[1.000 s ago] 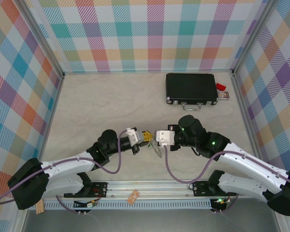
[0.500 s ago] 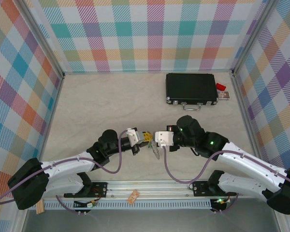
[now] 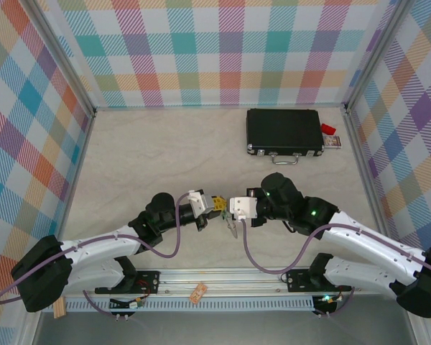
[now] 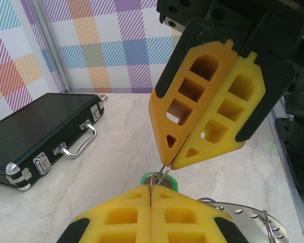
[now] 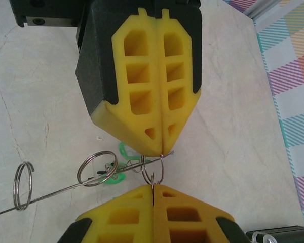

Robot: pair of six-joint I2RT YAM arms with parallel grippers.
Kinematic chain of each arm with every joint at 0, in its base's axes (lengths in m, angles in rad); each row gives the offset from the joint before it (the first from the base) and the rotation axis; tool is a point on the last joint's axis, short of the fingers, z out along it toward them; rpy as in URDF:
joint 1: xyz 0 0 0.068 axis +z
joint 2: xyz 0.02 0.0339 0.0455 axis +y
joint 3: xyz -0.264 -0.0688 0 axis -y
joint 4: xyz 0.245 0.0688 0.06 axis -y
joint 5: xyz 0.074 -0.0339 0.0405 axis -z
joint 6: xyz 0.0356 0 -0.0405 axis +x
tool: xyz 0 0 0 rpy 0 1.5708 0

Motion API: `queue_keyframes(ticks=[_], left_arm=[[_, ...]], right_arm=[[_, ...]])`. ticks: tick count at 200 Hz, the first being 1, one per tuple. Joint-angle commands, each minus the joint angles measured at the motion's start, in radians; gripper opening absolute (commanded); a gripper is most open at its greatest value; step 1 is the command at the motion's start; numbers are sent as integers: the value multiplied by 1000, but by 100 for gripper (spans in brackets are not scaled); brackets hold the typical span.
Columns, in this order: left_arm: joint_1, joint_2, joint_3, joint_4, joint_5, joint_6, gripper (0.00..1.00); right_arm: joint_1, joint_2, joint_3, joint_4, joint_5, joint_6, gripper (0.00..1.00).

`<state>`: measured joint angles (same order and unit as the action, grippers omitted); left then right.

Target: Put the keys on the keyring

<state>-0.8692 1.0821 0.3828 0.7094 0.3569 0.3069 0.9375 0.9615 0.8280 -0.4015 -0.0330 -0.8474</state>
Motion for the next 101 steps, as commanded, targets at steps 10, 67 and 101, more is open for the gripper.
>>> queue_keyframes(ticks=[10, 67, 101], left_arm=[[-11, -29, 24, 76, -6, -9, 0], [-10, -23, 22, 97, -10, -32, 0], [-10, -18, 23, 107, -11, -48, 0]], right_arm=[[12, -3, -20, -13, -7, -7, 0], [12, -26, -60, 26, 27, -21, 0], [14, -45, -91, 61, 33, -26, 0]])
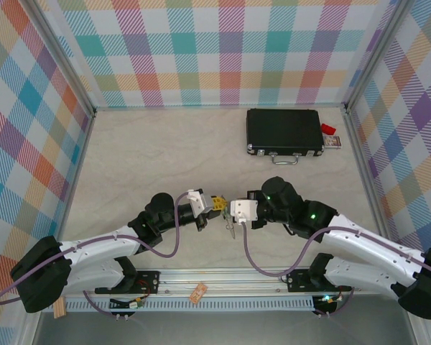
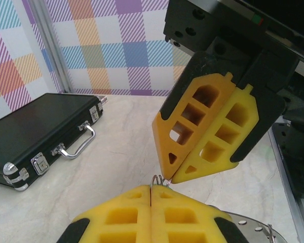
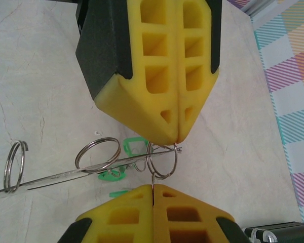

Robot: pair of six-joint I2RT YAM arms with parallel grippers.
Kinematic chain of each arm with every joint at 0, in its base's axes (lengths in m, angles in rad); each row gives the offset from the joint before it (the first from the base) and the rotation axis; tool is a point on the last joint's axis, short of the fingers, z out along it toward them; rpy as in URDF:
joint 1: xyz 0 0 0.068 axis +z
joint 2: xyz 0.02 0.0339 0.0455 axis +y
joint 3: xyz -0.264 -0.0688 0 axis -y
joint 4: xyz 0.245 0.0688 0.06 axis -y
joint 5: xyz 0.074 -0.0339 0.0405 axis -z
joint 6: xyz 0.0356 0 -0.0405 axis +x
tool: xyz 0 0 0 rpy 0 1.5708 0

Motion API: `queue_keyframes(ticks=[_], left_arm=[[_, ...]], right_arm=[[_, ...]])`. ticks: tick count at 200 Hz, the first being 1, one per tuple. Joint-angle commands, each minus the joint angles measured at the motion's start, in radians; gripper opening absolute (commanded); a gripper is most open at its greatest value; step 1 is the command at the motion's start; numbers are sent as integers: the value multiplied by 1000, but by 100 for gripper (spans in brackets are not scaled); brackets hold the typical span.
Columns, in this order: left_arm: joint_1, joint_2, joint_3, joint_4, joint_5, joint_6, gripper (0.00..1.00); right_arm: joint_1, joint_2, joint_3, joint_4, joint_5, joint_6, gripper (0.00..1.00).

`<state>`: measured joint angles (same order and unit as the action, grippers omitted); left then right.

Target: Put the keys on the keyring

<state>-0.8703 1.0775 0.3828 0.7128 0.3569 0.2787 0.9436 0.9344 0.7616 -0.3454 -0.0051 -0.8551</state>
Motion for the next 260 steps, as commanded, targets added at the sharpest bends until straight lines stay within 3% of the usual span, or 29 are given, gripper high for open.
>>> queue_keyframes(ticks=[1, 10, 32, 88, 167, 199, 226, 260], left_arm=[[-9, -13, 22, 104, -12, -19, 0], [-10, -13, 21, 109, -10, -20, 0], [-9, -14, 19, 111, -10, -22, 0], [-9, -10, 14, 129, -1, -24, 0], [6, 95, 52, 250, -32, -162, 0], [34, 137, 75, 313, 7, -249, 0], [97, 154, 70, 424, 96, -373, 0], [143, 139, 64, 457, 180, -439, 0]], right_arm=[[7, -18, -25, 4, 5, -18, 0], [7, -14, -23, -1, 4, -13, 2], [7, -15, -31, 9, 4, 0, 25], [7, -59, -46, 32, 35, 89, 29], [7, -126, -23, 72, 173, 560, 37], [2, -142, 5, 72, 225, 720, 41], [-43, -154, 9, 110, 144, 821, 40], [-178, -135, 43, 129, -142, 920, 39]])
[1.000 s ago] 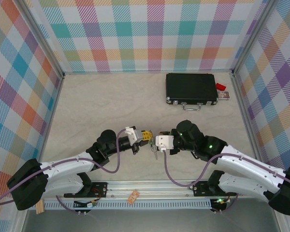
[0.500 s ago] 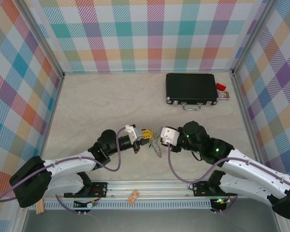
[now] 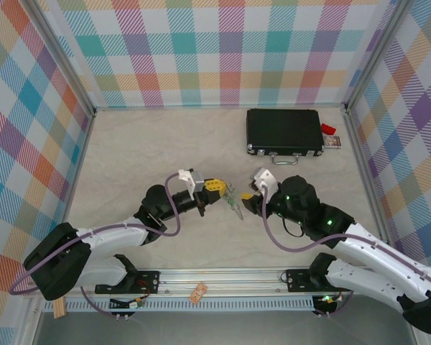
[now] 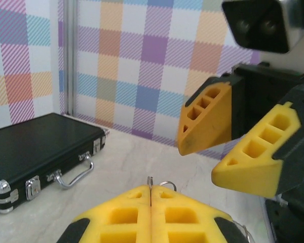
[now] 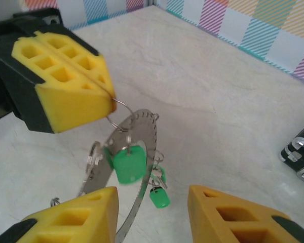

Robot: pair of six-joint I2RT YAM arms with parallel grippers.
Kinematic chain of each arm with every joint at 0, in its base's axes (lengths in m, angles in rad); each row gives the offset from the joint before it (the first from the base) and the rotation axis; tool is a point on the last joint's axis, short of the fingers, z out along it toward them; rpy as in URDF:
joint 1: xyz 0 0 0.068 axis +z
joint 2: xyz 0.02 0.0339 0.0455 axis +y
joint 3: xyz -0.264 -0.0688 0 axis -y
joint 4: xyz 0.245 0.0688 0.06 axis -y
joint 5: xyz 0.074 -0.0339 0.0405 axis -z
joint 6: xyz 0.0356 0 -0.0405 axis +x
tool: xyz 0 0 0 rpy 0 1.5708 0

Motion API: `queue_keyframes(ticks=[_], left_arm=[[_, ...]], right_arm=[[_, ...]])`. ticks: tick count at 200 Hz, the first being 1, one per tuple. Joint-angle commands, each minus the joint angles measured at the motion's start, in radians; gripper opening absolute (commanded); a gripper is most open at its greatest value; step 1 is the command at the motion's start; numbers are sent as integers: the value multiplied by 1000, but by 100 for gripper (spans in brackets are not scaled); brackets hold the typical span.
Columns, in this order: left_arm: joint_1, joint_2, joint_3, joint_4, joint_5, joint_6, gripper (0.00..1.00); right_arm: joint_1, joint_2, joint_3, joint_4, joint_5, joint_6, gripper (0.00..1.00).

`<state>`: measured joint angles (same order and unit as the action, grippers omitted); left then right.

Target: Put the keys on the keyring

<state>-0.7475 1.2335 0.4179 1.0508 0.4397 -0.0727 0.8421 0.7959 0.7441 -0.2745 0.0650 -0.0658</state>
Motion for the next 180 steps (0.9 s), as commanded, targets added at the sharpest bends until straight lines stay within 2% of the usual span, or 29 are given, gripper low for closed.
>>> queue_keyframes(ticks=[1, 27, 66, 132, 180], left_arm=[[21, -18, 29, 117, 99, -87, 0], [25, -48, 21, 97, 115, -93, 0], [26, -61, 20, 88, 128, -95, 0], [27, -73, 16, 85, 125, -95, 0], [27, -82, 16, 87, 130, -101, 0]], right_arm=[[-81, 4, 63, 59, -221, 132, 39], [-184, 47, 100, 93, -435, 198, 38], [-194, 152, 164, 89, -598, 197, 33], [-195, 186, 154, 77, -654, 183, 28], [-196, 201, 131, 81, -622, 172, 25]])
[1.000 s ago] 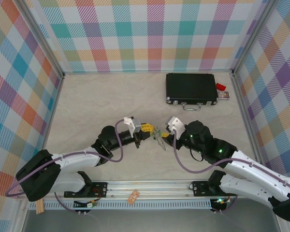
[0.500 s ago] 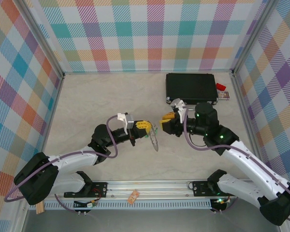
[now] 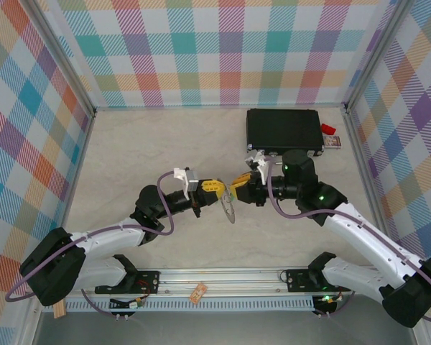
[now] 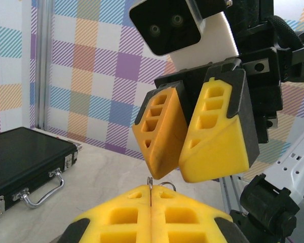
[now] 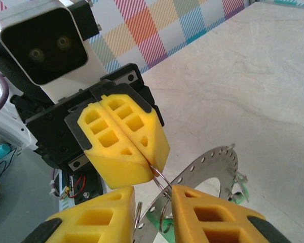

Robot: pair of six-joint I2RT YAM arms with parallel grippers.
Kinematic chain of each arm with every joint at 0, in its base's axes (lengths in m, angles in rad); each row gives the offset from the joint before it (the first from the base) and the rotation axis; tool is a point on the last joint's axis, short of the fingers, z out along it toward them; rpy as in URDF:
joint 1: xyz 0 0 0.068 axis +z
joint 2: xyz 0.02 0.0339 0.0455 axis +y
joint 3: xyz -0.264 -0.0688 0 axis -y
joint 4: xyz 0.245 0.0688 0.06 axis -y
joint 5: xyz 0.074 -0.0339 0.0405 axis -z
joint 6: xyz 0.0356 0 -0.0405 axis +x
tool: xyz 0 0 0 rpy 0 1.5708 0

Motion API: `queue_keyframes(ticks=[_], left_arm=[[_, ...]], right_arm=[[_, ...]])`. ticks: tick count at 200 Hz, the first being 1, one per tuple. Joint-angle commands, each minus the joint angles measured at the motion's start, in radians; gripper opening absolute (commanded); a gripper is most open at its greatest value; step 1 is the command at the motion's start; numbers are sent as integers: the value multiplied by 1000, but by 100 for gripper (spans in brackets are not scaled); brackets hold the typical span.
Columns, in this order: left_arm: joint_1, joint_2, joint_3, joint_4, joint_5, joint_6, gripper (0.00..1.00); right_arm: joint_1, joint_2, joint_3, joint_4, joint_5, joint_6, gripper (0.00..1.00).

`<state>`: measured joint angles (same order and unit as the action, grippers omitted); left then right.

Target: Put the keys on the keyring

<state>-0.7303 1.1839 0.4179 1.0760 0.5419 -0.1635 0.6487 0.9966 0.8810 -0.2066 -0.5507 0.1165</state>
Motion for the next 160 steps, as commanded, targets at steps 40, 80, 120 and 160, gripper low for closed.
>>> queue_keyframes(ticks=[40, 80, 120, 160], left_arm=[[9, -38, 16, 66, 35, -20, 0], [10, -35, 19, 67, 39, -23, 0], [9, -27, 19, 80, 38, -32, 0], [10, -19, 22, 82, 34, -42, 0]], right_arm=[[-3, 26, -3, 17, -5, -11, 20], [-3, 38, -9, 27, -19, -17, 22], [-3, 43, -11, 33, -59, -18, 13], [-3, 35, -7, 3, -71, -48, 0]])
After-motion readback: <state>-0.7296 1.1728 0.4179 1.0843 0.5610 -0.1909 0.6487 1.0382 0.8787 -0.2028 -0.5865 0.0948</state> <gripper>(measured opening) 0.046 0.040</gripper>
